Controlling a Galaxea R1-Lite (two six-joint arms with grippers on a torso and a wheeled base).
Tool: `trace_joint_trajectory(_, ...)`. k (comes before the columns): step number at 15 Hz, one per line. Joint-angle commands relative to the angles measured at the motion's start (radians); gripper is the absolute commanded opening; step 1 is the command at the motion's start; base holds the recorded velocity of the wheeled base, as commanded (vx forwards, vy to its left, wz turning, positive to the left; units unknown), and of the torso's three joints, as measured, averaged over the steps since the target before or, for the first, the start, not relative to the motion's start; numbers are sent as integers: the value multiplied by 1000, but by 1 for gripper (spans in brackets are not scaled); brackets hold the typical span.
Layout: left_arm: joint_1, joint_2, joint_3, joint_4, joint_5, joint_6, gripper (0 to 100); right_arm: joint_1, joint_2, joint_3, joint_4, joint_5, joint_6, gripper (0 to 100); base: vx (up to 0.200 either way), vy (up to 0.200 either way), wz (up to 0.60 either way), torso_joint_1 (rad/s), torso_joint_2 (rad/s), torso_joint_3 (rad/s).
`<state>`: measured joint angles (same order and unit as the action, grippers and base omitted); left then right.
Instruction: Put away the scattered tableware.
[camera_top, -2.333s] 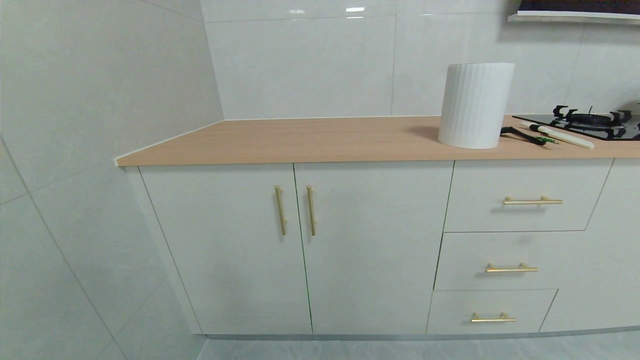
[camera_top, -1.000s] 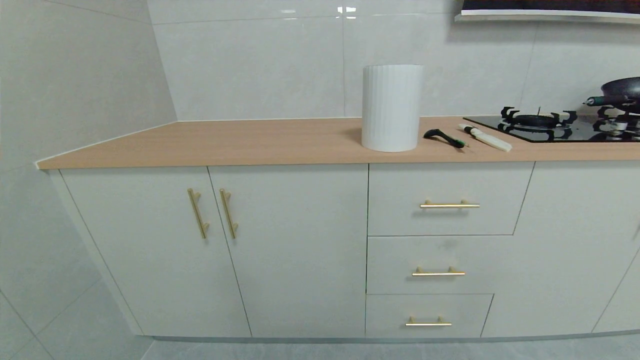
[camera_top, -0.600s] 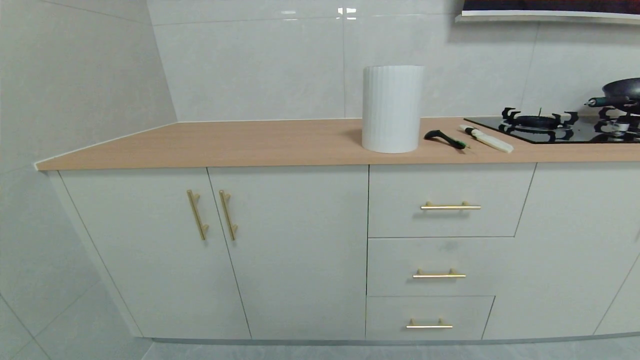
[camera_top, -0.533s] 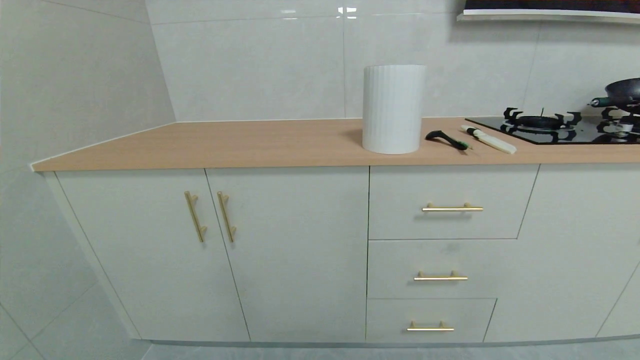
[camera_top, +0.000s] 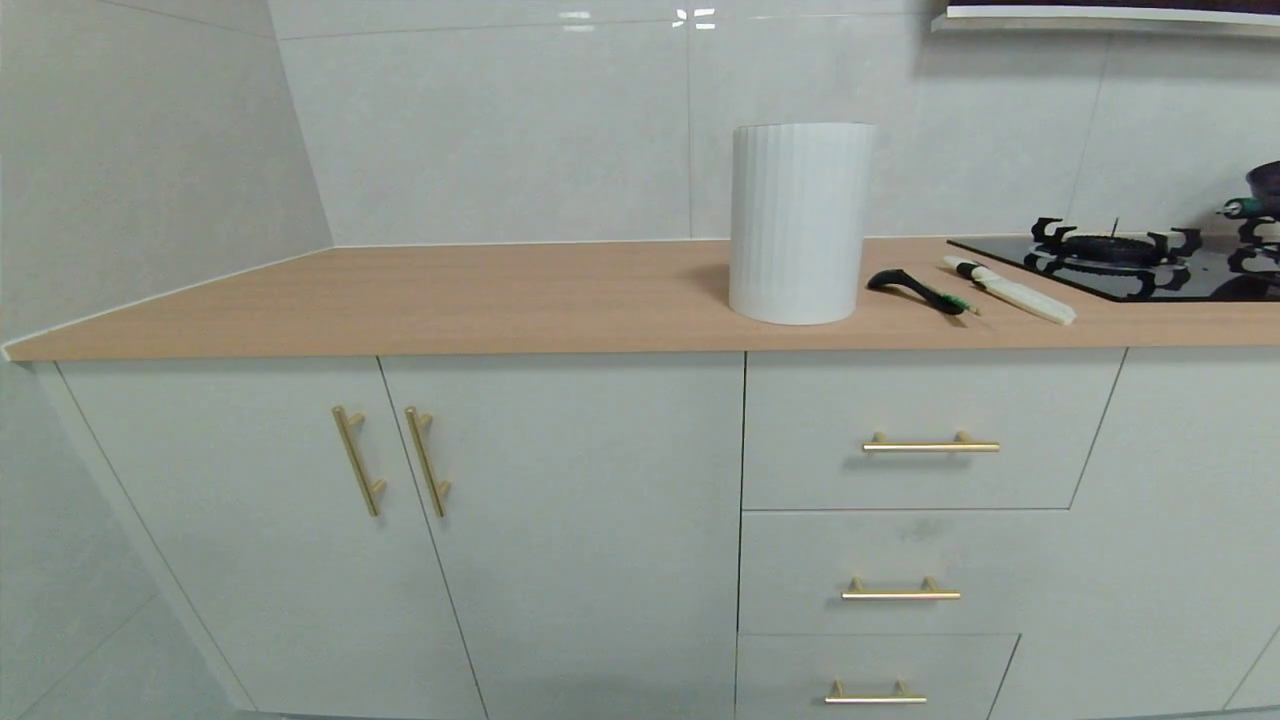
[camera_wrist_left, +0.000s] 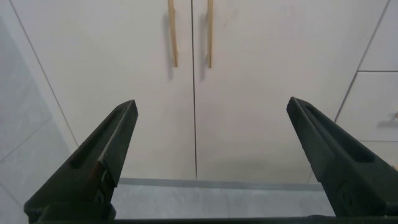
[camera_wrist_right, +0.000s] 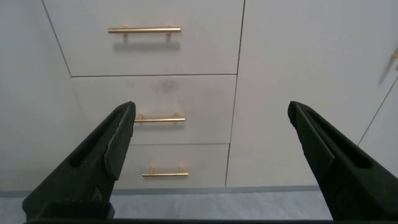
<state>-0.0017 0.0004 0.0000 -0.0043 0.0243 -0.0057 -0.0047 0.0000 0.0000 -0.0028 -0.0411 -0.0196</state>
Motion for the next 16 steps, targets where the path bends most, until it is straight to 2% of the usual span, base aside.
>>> trace_joint_trajectory(1,0,0,0,0,0,0,100,0,2,0,0,0,0,100,0,0,0,0,0,0)
trace_joint_trajectory(6,0,0,0,1,0,0,100,0,0,0,-3,0,-3,100,0,0,0,0,0,0)
trace_joint_trajectory(8,0,0,0,0,0,0,100,3,5,-64,-16,7,1,100,0,0,0,0,0,0)
trace_joint_trajectory(9,0,0,0,0,0,0,100,18,51,-155,0,29,29,100,0,0,0,0,0,0)
trace_joint_trajectory(13,0,0,0,0,0,0,100,72,342,-256,23,46,27,100,0,0,0,0,0,0)
trace_joint_trajectory(16,0,0,0,0,0,0,100,95,643,-313,20,47,7,100,0,0,0,0,0,0)
